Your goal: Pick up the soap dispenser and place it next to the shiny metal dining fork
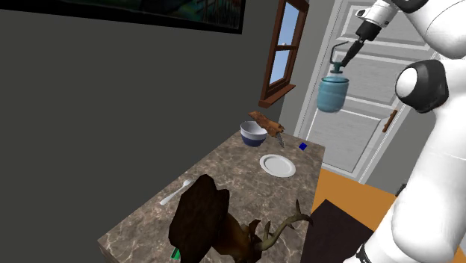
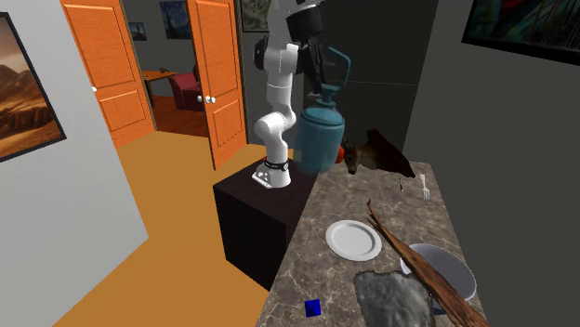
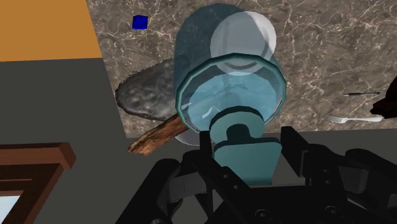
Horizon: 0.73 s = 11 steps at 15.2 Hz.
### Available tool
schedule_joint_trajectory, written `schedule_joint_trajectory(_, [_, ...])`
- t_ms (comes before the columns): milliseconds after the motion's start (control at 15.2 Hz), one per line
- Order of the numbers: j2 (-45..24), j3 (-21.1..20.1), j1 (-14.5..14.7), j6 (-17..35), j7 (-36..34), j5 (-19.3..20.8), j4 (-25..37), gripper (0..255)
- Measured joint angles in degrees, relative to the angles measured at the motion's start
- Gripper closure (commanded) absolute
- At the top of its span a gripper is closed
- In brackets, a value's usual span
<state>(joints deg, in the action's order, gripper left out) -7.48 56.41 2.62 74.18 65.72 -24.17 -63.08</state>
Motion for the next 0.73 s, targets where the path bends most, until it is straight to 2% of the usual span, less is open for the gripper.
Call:
schedule_joint_trajectory(132, [8.0, -2.2, 7.8, 6.5, -4.6, 8.6, -9.8, 255])
schedule_joint_trajectory(198, [10.3, -3.8, 9.5, 8.2, -6.9, 11.2, -12.4, 255])
schedule_joint_trajectory(396, [15.7, -8.9, 12.3, 13.3, -13.0, 16.5, -19.7, 255])
schedule_joint_trajectory(726, [22.9, -17.1, 13.8, 20.9, -21.8, 22.3, -31.4, 255])
